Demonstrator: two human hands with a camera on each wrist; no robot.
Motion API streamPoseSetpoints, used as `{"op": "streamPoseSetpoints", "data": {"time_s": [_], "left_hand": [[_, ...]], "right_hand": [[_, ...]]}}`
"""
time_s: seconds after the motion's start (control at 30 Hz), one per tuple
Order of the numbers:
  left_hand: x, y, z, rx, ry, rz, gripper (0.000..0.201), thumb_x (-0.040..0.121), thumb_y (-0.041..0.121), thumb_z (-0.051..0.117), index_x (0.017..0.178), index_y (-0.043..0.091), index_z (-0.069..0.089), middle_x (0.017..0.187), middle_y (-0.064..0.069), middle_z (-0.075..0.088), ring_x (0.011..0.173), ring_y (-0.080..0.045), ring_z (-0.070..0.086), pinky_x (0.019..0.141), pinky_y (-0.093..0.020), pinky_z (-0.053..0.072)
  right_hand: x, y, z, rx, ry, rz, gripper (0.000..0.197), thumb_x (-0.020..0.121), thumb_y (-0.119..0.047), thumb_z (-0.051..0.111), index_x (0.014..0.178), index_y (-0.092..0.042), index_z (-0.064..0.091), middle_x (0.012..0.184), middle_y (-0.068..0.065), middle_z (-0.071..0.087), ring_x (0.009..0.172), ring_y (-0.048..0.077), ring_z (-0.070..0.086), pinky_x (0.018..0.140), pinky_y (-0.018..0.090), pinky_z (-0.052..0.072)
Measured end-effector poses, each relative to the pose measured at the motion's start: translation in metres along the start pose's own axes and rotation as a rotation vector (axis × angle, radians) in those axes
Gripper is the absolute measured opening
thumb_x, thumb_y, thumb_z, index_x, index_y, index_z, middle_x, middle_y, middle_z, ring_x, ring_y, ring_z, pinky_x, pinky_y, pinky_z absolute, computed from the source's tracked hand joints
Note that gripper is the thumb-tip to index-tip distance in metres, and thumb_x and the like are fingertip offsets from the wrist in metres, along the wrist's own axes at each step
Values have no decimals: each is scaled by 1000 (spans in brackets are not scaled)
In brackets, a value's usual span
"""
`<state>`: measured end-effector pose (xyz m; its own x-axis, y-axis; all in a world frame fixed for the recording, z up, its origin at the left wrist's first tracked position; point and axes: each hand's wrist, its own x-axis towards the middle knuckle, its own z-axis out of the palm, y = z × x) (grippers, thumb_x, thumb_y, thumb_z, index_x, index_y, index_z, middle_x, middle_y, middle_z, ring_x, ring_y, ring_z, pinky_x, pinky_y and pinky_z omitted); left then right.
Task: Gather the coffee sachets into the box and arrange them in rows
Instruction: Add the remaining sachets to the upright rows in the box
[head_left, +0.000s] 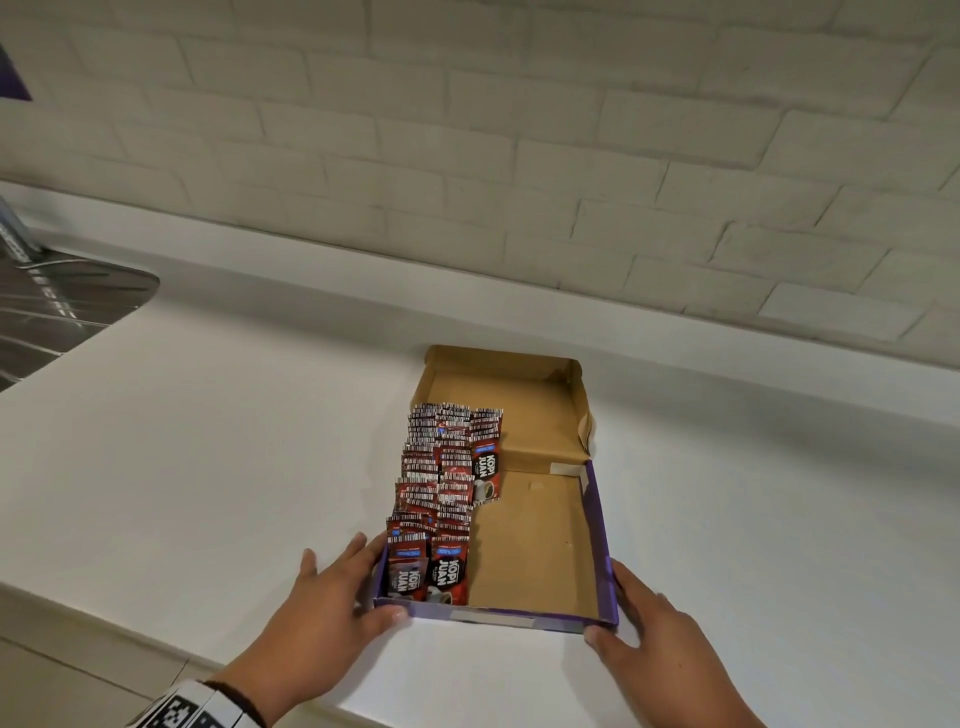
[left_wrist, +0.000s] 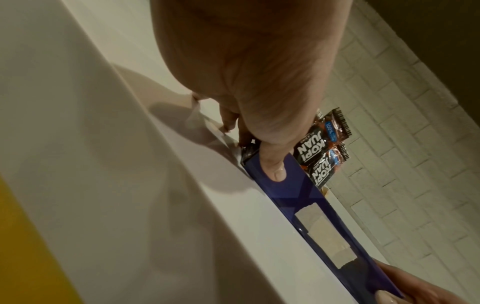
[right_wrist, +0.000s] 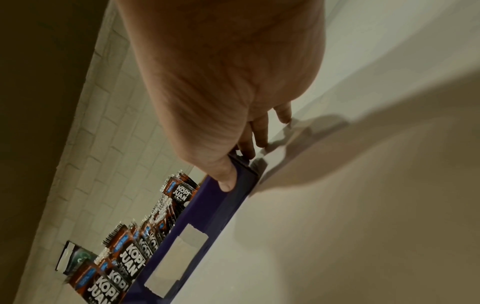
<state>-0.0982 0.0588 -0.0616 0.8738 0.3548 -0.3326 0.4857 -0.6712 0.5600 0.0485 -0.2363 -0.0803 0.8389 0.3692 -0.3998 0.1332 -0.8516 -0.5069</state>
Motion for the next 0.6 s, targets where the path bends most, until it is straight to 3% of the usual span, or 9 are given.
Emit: {"op": "streamPoseSetpoints", "data": {"time_s": [0.43,0.6], "left_hand": [[25,-6,2,13,28,59,79,95,53,57,157,37,11,163,9,26,154,-7,3,124,-43,-9],[36,-7,0,7,37,73,79,95,52,58,158,37,11,163,8,27,154,-8,3,124,-43,-8]], "right_hand": [[5,-9,-11,31,32,-88,74,95,-47,62,158,-42,24,147,-19,54,134,15,52,114,34,42],[13,-11,-14,32,55,-107,72,96,-43,63,158,-40,27,145,-18,55,130,15,53,109,28,43]]}}
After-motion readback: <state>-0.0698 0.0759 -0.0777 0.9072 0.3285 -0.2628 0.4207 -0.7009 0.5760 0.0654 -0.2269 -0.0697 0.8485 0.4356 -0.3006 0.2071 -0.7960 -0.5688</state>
